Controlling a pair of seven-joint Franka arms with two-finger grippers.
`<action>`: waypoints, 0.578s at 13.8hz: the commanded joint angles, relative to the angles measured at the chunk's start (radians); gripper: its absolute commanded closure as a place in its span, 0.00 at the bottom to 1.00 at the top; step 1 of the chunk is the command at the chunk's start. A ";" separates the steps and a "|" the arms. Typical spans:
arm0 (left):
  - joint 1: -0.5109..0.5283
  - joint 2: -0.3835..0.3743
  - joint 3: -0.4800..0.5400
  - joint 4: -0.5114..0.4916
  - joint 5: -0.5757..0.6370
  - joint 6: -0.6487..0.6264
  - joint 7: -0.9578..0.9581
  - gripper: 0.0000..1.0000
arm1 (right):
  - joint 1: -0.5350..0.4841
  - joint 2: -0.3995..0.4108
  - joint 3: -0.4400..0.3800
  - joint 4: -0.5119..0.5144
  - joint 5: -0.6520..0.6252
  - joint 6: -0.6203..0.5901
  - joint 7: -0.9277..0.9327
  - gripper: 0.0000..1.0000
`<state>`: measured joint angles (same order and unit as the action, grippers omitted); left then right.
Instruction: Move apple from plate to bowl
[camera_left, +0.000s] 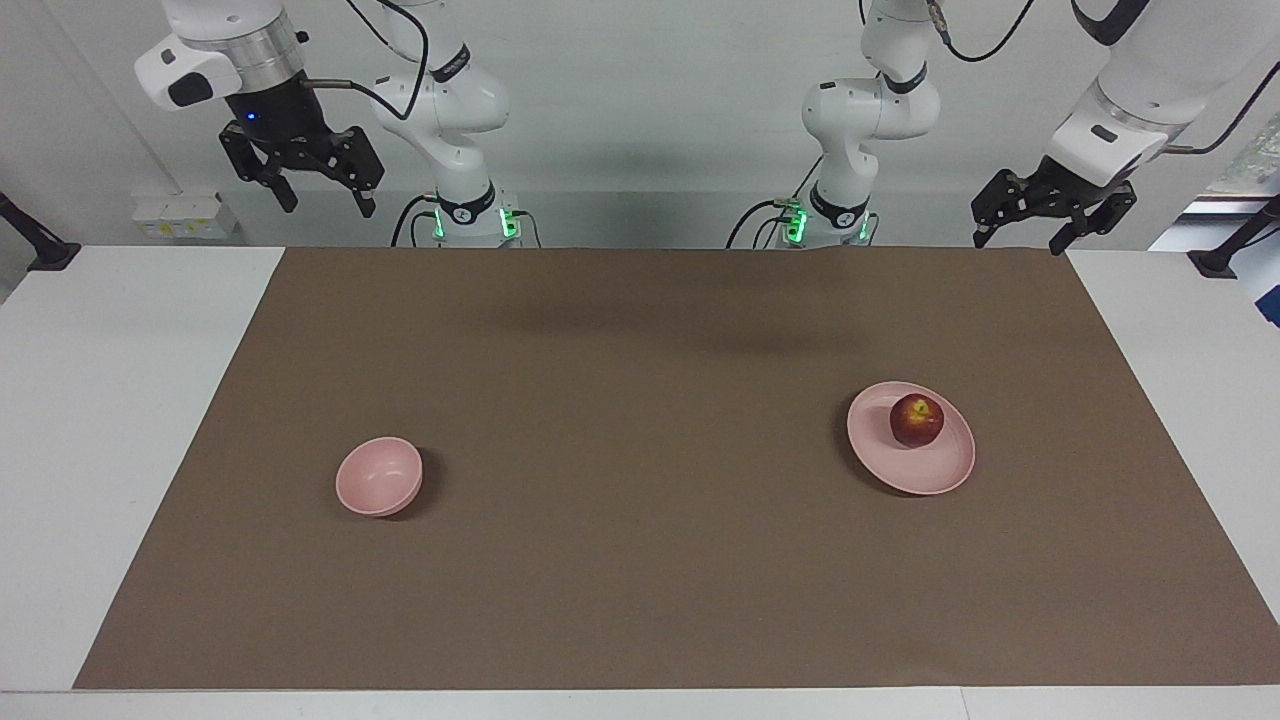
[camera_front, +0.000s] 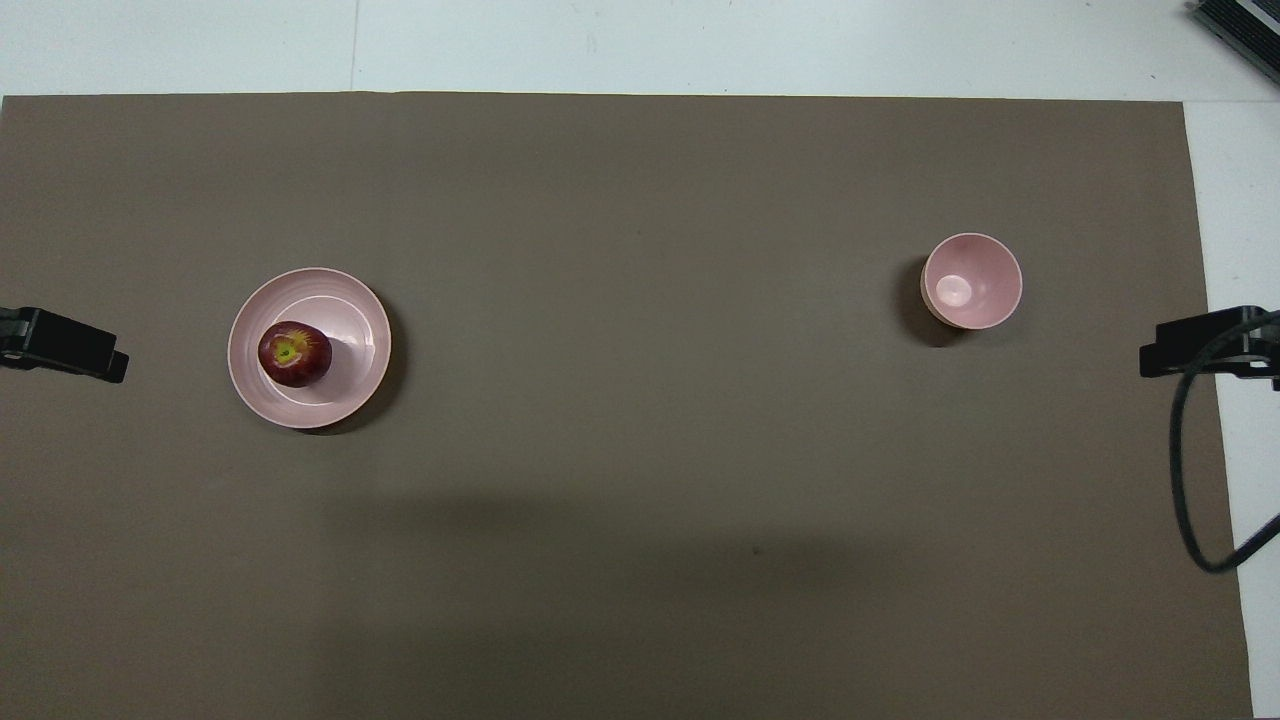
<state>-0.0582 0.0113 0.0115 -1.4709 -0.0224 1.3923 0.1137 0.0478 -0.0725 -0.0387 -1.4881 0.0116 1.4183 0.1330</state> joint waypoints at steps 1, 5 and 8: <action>-0.008 0.033 0.002 -0.012 -0.004 0.054 -0.017 0.00 | -0.008 -0.009 0.000 0.000 0.014 -0.012 -0.026 0.00; -0.009 0.081 0.001 -0.084 -0.004 0.189 -0.049 0.00 | -0.008 -0.009 0.000 0.000 0.014 -0.012 -0.026 0.00; -0.023 0.098 0.001 -0.172 -0.004 0.311 -0.065 0.00 | -0.008 -0.009 0.000 0.000 0.014 -0.012 -0.026 0.00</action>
<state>-0.0643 0.1193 0.0060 -1.5738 -0.0230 1.6272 0.0703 0.0478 -0.0725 -0.0387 -1.4881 0.0116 1.4183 0.1330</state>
